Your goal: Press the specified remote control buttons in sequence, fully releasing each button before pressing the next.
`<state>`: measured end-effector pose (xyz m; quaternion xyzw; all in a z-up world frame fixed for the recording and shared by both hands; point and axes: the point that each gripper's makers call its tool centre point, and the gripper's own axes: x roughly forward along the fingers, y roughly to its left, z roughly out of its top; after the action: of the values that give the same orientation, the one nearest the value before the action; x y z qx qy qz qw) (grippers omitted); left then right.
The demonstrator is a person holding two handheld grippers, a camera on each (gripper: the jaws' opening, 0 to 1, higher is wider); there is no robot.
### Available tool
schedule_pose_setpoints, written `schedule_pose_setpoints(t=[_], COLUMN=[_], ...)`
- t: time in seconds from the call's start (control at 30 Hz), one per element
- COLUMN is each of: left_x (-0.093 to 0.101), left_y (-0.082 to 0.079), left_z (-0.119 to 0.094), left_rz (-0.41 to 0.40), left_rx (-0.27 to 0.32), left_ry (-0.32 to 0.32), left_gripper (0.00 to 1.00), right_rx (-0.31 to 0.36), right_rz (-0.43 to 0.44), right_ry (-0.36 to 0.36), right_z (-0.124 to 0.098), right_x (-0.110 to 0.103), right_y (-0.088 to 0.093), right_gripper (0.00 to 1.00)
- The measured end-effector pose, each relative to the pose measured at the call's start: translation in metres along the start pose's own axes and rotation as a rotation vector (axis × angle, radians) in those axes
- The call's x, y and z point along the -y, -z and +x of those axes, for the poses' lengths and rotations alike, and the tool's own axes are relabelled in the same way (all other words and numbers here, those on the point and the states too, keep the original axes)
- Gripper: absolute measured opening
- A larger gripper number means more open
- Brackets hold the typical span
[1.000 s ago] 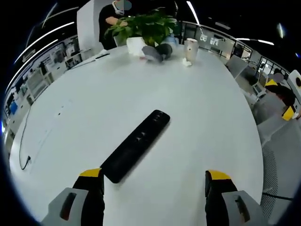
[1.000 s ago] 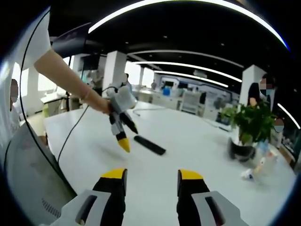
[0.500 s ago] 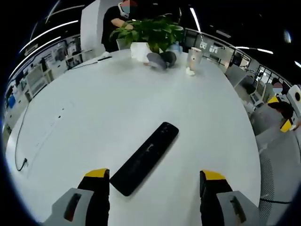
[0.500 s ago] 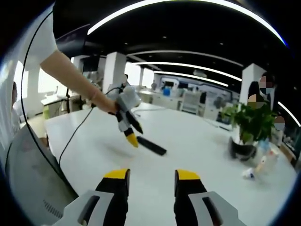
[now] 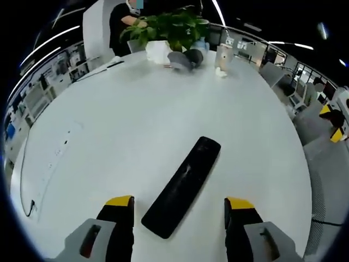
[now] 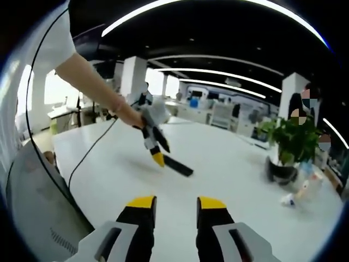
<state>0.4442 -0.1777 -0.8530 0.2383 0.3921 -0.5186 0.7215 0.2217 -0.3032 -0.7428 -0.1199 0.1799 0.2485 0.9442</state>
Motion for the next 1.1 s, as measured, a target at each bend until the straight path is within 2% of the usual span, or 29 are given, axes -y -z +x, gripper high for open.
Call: schedule_pose_setpoints(t=[0.53,0.8,1.1], left_x=[-0.009,-0.009,-0.004], left_y=[-0.003,-0.006,-0.005], left_z=[0.013,0.015,0.013], left_rz=[0.107,0.117,0.165], left_rx=[-0.053,-0.058,-0.082], left_ry=[-0.008,0.022,0.049], left_gripper=[0.66,0.66,0.52], right_rx=[-0.014,-0.022,-0.03], right_rz=[-0.005,-0.005,-0.016], right_ry=[-0.001,-0.006,-0.014], right_z=[0.0,0.0,0.001], right_x=[0.0,-0.001,-0.003], right_y=[0.002,0.003,0.005], right_gripper=[0.2,0.18,0.16])
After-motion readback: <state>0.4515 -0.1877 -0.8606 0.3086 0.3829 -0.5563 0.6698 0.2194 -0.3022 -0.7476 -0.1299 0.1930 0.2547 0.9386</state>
